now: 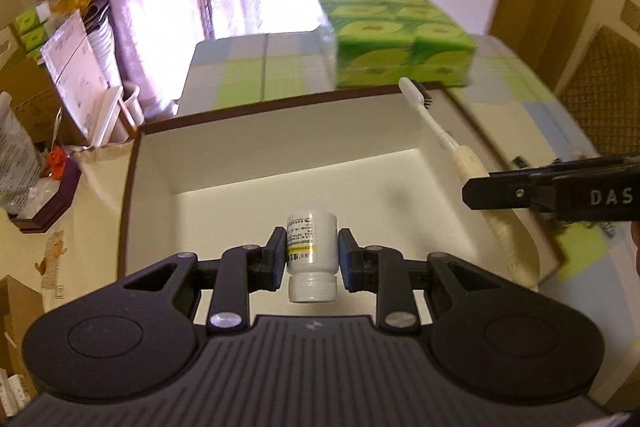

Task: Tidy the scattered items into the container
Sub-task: 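Carry the toothbrush and pill bottle with both tools over the open box, then open the right tool to drop the toothbrush while the left tool releases the pill bottle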

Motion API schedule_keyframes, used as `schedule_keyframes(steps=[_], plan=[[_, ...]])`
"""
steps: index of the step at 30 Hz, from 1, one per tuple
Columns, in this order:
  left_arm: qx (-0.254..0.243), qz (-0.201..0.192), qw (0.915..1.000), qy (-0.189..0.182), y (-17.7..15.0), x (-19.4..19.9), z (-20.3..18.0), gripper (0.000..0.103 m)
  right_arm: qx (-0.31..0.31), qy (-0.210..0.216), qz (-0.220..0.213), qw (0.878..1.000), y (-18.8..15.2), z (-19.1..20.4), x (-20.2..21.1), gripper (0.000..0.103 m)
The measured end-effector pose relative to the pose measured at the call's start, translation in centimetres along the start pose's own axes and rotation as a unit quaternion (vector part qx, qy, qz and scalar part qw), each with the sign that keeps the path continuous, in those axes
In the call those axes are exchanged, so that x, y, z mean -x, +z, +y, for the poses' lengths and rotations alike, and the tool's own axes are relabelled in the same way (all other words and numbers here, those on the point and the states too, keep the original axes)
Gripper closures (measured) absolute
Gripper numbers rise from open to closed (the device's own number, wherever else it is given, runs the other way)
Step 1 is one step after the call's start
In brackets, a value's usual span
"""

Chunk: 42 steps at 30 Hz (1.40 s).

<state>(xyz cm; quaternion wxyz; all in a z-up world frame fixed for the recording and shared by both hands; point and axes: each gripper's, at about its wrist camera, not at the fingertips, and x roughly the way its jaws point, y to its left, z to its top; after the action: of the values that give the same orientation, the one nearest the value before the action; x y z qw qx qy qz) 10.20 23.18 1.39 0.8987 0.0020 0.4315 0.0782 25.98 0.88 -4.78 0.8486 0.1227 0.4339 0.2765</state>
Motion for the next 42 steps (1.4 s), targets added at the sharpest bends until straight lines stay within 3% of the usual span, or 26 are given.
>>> schedule_keyframes(steps=[8, 12, 17, 22, 24, 26, 29, 30, 31, 34, 42], plan=[[0.05, 0.092, 0.9941, -0.028, -0.1, -5.6, 2.3, 0.081, 0.005, -0.087, 0.1, 0.991, -0.6, -0.1, -7.5, 0.08], [0.05, 0.13, 0.9892, -0.044, -0.1, -8.3, 2.3, 0.081, 0.009, -0.109, 0.137, 0.984, -0.9, -0.4, -9.7, 0.08], [0.067, 0.193, 0.9763, -0.07, -0.4, -12.1, 2.4, 0.081, 0.013, -0.126, 0.179, 0.976, -0.9, -1.1, -11.5, 0.08], [0.089, 0.223, 0.9672, -0.081, -0.6, -13.9, 3.2, 0.081, 0.017, -0.135, 0.212, 0.968, -1.0, -0.9, -12.7, 0.08], [0.087, 0.226, 0.9672, -0.076, -0.6, -14.0, 3.3, 0.075, 0.022, -0.137, 0.223, 0.965, -1.1, -0.9, -13.1, 0.08], [0.085, 0.227, 0.9677, -0.07, -0.6, -14.0, 3.3, 0.059, 0.026, -0.142, 0.233, 0.962, -1.2, -0.9, -13.4, 0.08], [0.089, 0.227, 0.9674, -0.068, -0.9, -13.9, 3.5, 0.046, 0.028, -0.143, 0.232, 0.962, -1.2, -1.0, -13.3, 0.079], [0.091, 0.227, 0.9673, -0.066, -1.0, -13.9, 3.6, 0.046, 0.031, -0.145, 0.233, 0.961, -1.2, -0.9, -13.3, 0.077], [0.09, 0.227, 0.9678, -0.061, -0.9, -13.9, 3.8, 0.046, 0.035, -0.151, 0.233, 0.96, -1.2, -0.9, -13.3, 0.065], [0.092, 0.221, 0.9696, -0.051, -0.6, -13.8, 4.4, 0.038, 0.054, -0.164, 0.219, 0.96, -1.1, -0.9, -13.0, 0.009], [0.081, 0.197, 0.976, -0.045, 0.1, -12.3, 4.2, 0.029, 0.052, -0.124, 0.202, 0.97, -0.8, -0.4, -11.3, 0.009]])
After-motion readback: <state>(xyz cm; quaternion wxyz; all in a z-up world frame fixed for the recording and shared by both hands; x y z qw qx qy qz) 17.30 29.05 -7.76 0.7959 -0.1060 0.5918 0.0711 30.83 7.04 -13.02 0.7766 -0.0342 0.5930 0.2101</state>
